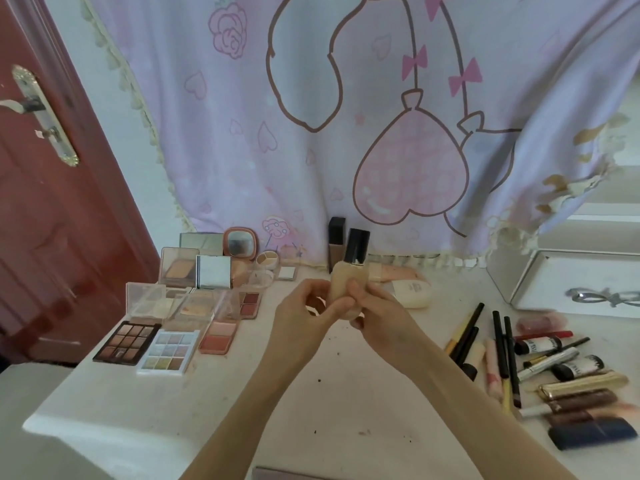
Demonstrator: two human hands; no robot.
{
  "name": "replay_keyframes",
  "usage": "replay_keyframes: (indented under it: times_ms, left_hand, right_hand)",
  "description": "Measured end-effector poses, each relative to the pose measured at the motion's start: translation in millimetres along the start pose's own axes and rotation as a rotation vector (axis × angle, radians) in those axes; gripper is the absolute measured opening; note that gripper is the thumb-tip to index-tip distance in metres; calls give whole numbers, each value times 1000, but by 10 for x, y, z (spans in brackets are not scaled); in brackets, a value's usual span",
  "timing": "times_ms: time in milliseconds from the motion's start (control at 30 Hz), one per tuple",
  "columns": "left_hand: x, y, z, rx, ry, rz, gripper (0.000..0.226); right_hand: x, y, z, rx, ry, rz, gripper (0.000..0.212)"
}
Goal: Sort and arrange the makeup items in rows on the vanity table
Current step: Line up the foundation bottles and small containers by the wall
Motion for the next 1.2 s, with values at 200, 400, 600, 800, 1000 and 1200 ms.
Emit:
replay_keyframes:
  times_ms: [200,400,600,800,1000,1200]
  left_hand:
    - [-14,-130,26,32,-63,-41,25]
    - [-49,-247,-6,185,-65,8,34]
    - [-197,-415,209,156,-73,6,37]
    - [-345,-596,253,158,-60,-28,38]
    - [-370,-570,309,167,-90,34,36]
    - [-374,-576,321,220,-103,37,37]
  right_hand:
    - [2,-90,-42,-216,56,-10,48]
    - [-26,-591,-206,-752,433,-138,58]
    - [34,-598,-115,-1126,380,-200,26]
    - [65,-447,-221,-1268,201,-91,38]
    - [143,-429,-208,-1392,263,-126,30]
    - [119,-360,-346,-1313,291,-32,49]
Point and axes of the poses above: each hand's wrist, its own x-axis towards the middle knuckle, its own z-axis out of the palm, y = z × x, the point moved 7 cm from there along x, towards the middle knuckle, and after that the axes turned 9 degrees about z, right-handed, at the moved point
